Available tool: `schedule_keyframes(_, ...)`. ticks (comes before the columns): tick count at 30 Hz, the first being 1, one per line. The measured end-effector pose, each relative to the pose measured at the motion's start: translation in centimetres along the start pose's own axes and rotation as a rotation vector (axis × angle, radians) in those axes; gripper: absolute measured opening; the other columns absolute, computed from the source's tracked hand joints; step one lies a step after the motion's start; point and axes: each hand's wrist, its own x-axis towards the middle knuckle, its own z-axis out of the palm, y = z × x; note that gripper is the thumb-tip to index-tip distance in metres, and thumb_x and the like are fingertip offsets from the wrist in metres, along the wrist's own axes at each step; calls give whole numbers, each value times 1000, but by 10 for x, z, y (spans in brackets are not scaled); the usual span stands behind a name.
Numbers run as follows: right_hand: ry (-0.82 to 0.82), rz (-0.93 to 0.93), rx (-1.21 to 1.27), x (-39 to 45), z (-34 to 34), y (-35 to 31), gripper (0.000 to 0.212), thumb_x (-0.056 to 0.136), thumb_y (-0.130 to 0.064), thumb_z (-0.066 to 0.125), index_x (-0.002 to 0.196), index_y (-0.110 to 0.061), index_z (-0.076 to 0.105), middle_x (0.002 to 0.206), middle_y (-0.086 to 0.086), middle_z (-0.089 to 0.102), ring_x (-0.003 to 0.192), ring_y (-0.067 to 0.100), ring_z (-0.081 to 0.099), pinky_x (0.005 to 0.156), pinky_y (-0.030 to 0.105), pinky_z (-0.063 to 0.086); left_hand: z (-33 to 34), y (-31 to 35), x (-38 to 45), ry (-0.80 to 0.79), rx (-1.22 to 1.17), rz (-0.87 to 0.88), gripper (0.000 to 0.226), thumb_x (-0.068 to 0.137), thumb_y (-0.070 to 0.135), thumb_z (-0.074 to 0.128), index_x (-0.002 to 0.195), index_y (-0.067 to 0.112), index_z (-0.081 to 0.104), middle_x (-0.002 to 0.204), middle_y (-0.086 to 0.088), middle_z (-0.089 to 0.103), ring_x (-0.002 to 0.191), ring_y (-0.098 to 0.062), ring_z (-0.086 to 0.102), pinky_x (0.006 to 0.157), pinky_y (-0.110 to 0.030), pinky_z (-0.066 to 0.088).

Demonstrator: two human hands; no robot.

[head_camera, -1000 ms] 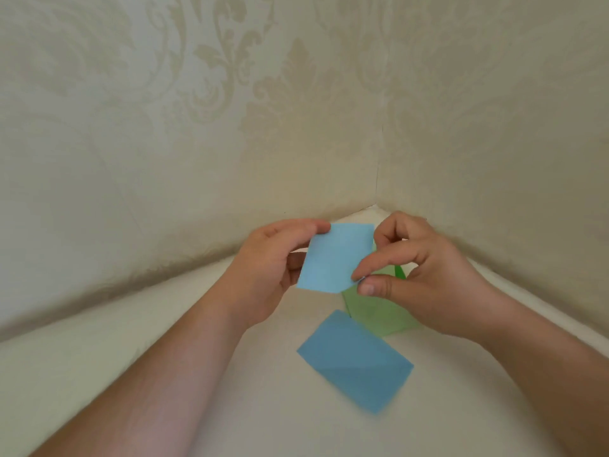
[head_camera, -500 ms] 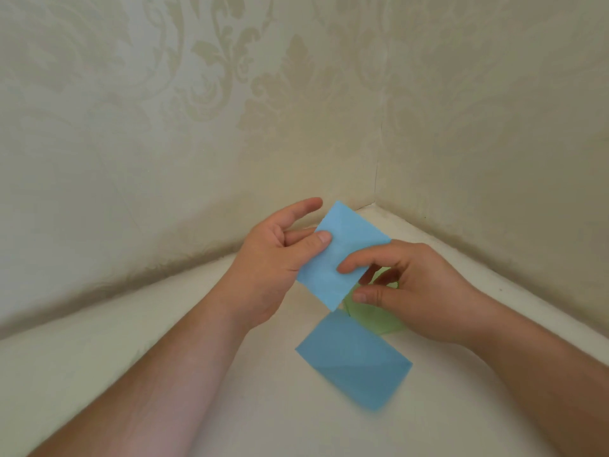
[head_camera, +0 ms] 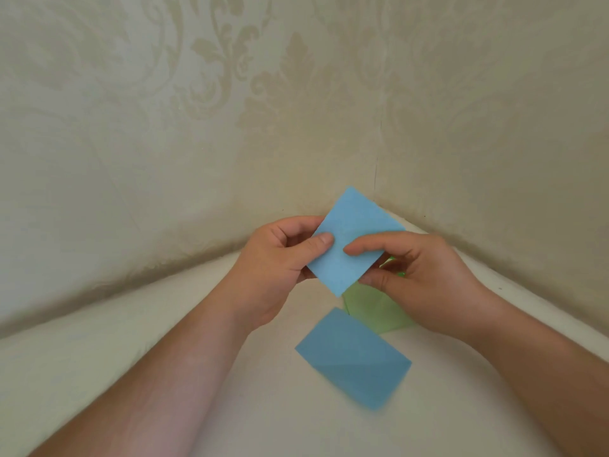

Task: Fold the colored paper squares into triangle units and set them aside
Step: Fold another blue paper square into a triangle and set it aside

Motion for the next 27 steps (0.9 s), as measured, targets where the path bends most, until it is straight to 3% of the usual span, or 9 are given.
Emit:
schedule_keyframes(6,23,-36,11,0,-1,-1,28,82,-16,83,95,-40,77,97,-17,74,86,9,73,77,20,56,2,0,-1,-15,-81,-50,24,98,6,62,121,3,69,116,-15,76,105,-29,74,88,-38,62)
schedule_keyframes(11,28,5,114,1,-2,-1,17,69,-28,83,84,-36,80,88,-12,77,78,3,72,73,15,52,1,1,-2,-38,-71,-67,24,98,11,63,119,3,71,114,-14,76,98,-22,73,83,-33,60)
schedule_keyframes(14,25,16,210,0,-1,-3,13,66,-31,81,79,-32,80,82,-15,77,74,0,69,71,17,52,1,-1,-1,-22,38,-52,20,97,16,67,114,13,77,110,-9,78,93,-17,69,88,-39,53)
schedule_keyframes(17,45,16,263,3,-2,-2,13,69,-30,80,80,-23,79,74,-12,72,68,1,62,67,17,48,2,-2,-2,-21,73,-49,19,95,16,69,111,19,79,101,-1,79,78,-7,64,78,-30,46)
schedule_keyframes(20,90,68,326,5,-4,-2,17,68,-36,81,74,-21,80,71,-2,66,67,11,55,65,27,43,4,0,-4,-49,47,-53,23,95,13,68,114,20,77,108,-2,79,85,-6,69,80,-26,47)
schedule_keyframes(24,158,132,387,6,-3,-7,17,63,-37,82,62,-22,76,62,-1,62,58,11,51,55,22,41,6,1,-6,-102,11,-39,28,98,5,62,121,15,74,109,-5,79,87,-8,71,75,-19,51)
schedule_keyframes(27,212,164,393,8,-2,-8,19,65,-34,83,61,-19,73,63,6,64,63,16,56,61,29,44,9,1,-7,-131,20,-27,30,99,3,59,124,14,73,110,-5,78,86,-8,69,76,-20,49)
